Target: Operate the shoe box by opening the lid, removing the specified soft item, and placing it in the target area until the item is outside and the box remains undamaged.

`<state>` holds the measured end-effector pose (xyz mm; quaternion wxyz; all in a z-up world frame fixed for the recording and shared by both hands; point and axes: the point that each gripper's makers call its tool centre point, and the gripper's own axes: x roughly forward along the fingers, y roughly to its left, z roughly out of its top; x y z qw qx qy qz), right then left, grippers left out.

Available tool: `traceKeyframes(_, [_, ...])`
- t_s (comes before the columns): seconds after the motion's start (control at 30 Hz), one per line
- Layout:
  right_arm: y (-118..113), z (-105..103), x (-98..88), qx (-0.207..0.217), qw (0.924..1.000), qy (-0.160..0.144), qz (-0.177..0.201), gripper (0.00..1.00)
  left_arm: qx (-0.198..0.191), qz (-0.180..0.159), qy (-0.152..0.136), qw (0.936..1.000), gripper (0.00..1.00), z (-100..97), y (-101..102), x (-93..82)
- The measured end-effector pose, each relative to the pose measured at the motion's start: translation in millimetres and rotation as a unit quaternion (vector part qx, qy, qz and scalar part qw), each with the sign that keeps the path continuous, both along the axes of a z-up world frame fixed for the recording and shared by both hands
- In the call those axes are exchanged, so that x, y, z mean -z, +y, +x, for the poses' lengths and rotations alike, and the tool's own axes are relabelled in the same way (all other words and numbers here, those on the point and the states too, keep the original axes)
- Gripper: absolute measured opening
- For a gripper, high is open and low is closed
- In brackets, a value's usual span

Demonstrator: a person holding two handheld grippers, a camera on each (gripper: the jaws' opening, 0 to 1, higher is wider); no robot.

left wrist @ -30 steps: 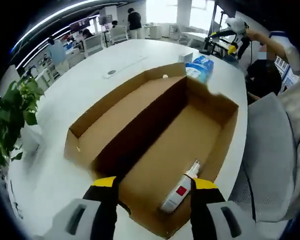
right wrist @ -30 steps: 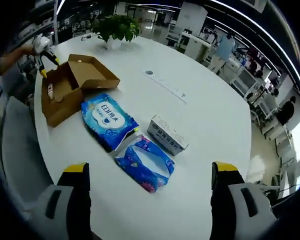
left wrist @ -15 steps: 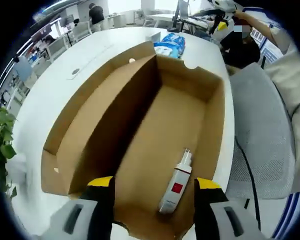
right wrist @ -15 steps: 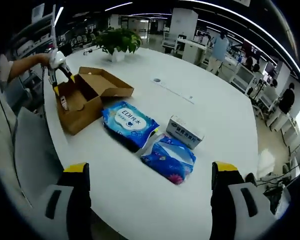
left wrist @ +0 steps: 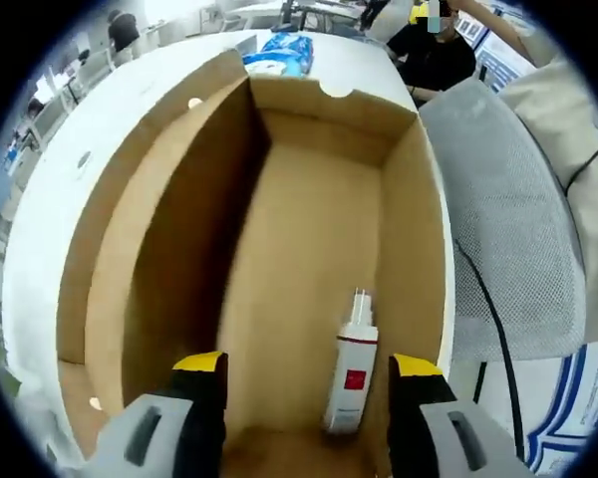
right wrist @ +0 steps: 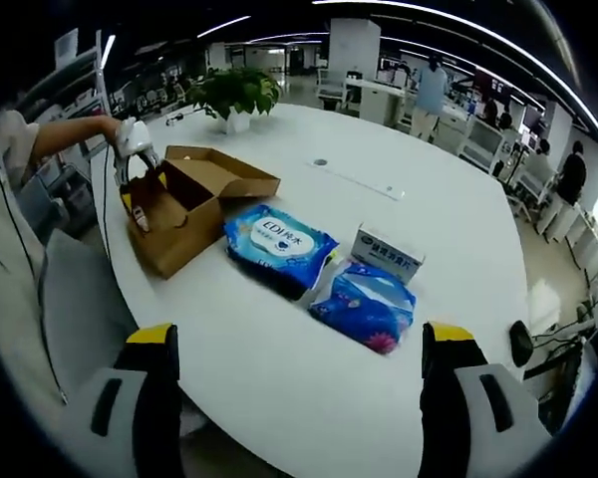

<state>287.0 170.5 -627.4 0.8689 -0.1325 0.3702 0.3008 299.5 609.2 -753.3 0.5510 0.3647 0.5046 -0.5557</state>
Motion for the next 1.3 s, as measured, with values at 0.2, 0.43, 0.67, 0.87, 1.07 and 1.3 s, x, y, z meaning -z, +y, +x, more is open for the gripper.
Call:
traceKeyframes(0.2, [-3,-4,5.7,0.000,0.9999,0.004,-0.010,0.96,0.030,0.020,0.019,0.9992,0.67,-0.8,-1,8.8])
traceKeyframes(0.43, [-3,-3,3.4,0.005,1.0000,0.001,-0.006,0.96,0.054,0.041,0.029,0.9973,0.67,-1.7,1,20.8])
traceKeyframes(0.67, [-2,-6,6.4,0.004,1.0000,0.006,-0.007,0.96,0.061,0.045,0.023,0.9969,0.65,-2.8,1,28.6])
traceKeyframes(0.87, [5,-4,6.7,-0.003,1.0000,0.001,-0.003,0.96,0.064,0.041,0.012,0.9970,0.62,0.2,2,29.1])
traceKeyframes(1.07, [11,-2,8.5,-0.007,1.0000,-0.004,-0.001,0.96,0.082,0.038,-0.014,0.9958,0.37,1.6,4,30.9])
traceKeyframes(1.3, [18,-3,13.3,-0.015,0.9999,-0.002,0.000,0.96,0.085,0.035,-0.031,0.9953,0.31,-0.1,4,31.5])
